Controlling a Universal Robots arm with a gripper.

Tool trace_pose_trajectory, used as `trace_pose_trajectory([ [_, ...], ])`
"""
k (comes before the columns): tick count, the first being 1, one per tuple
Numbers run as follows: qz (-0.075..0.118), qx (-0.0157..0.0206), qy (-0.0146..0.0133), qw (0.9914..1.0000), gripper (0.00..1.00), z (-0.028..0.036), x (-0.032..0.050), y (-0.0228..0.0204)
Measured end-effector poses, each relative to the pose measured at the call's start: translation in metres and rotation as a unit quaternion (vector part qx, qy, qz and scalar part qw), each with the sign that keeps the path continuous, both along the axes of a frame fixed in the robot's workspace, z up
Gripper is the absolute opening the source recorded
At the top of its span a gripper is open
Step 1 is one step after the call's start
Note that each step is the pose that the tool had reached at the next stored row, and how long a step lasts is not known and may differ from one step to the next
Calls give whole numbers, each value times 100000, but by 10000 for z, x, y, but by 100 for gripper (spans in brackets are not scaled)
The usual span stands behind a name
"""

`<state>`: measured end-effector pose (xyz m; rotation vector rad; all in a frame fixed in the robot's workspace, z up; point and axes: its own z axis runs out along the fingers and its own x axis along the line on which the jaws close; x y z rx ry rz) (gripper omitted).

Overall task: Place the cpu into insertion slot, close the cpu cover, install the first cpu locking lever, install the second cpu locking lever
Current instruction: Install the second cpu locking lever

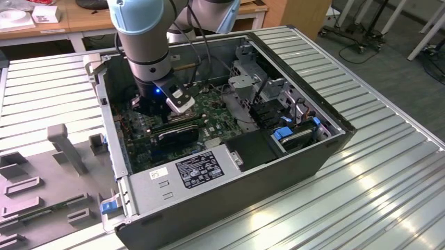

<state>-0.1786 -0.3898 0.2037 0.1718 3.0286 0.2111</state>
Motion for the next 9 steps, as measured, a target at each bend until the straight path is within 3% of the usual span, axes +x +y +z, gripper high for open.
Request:
trace_pose_trajectory([
  [9, 0, 0, 2, 100000, 11, 29, -8, -49],
])
